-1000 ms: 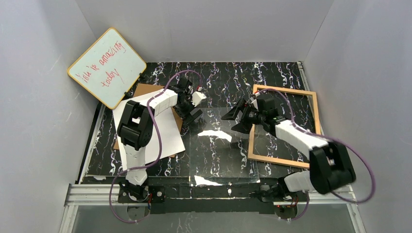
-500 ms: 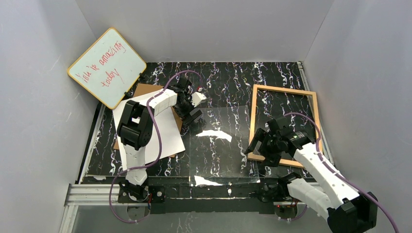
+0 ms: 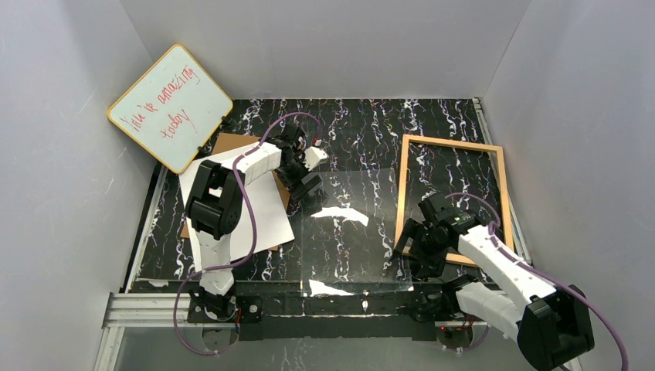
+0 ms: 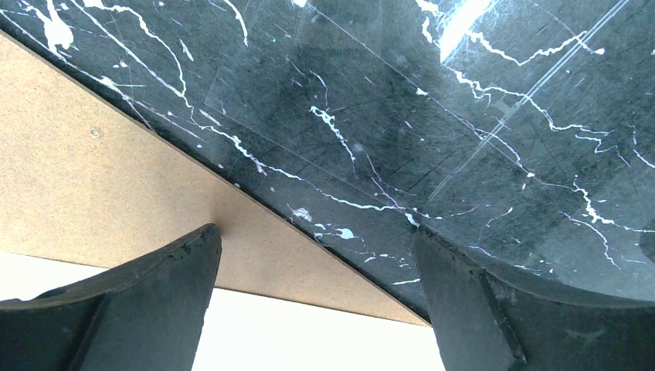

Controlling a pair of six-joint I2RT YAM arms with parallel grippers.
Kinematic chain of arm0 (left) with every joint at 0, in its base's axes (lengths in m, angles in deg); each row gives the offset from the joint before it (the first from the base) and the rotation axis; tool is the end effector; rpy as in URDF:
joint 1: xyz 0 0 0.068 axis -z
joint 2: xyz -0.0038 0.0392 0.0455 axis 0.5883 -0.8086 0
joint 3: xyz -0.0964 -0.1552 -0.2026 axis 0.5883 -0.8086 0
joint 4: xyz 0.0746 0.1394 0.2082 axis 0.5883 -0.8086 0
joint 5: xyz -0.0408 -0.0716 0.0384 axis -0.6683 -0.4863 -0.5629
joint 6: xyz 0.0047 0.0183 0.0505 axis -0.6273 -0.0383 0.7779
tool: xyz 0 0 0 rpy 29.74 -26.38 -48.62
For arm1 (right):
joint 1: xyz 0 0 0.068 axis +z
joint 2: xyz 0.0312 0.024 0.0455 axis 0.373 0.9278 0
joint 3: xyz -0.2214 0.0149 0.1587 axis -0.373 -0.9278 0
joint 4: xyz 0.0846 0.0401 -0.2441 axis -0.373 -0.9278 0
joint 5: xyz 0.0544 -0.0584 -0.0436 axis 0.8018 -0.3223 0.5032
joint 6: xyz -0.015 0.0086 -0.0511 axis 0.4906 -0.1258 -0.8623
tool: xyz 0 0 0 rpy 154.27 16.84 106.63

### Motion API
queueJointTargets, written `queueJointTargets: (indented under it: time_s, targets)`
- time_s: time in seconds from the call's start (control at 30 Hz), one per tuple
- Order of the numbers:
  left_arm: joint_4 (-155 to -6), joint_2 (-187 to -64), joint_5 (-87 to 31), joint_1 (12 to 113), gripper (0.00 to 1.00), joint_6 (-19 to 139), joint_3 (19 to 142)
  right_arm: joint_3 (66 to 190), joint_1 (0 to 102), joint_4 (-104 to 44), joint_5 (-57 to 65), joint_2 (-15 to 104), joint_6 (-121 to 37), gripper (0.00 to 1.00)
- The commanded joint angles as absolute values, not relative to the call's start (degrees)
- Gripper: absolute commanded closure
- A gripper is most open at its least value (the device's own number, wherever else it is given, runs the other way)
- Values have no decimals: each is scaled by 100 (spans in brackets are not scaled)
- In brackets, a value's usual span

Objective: Put the photo into the frame
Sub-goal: Pick up the photo frame item at the center of the board.

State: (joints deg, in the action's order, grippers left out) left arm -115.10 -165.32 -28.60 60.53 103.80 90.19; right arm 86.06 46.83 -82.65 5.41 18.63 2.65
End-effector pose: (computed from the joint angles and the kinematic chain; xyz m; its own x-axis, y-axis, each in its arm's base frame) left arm 0.3751 -0.1768 0.1685 -0.4517 0.7877 -0.4189 0.8394 0.5343 0.0996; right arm 0.1325 0.0679 0.1908 -0.9019 0.4300 -0.0413 0.3996 0.8667 0.2986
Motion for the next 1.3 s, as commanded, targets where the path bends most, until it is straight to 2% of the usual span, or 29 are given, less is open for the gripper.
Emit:
queueJointTargets:
  time_s: [0.0,0.3,0.4,0.63,0.87,0.93,1.07,1.1,1.27]
  targets:
    - [-12290,-17112,-2987,6078,8,10274,8564,8138,4691,-7232,1103,1844,416,6]
    - [-12373,-17207,-2990,6108,7,10291,8621,7891,4688,-6295,1537,1939,448,10]
    - [-12424,-17249,-3039,6125,8,10307,8630,7835,4688,-5958,1690,1801,514,16]
    - [-12465,-17462,-2947,6161,7,10377,8646,7431,4678,-5023,2077,1403,903,38]
    - [-12482,-17633,-2925,6170,8,10384,8666,7290,4678,-4101,2379,1334,1114,43]
    - [-12497,-17670,-2931,6179,8,10366,8683,7300,4677,-3882,2380,1380,1221,51]
    - [-12664,-17554,-2999,6179,6,10335,8927,7620,4680,-4052,2277,1582,1161,84]
    - [-12783,-17457,-3050,6179,4,10322,9060,7756,4678,-4156,2226,1609,1118,89]
    - [-13398,-16631,-3754,6179,2,10317,10108,8478,4678,-4429,2095,1802,1088,93]
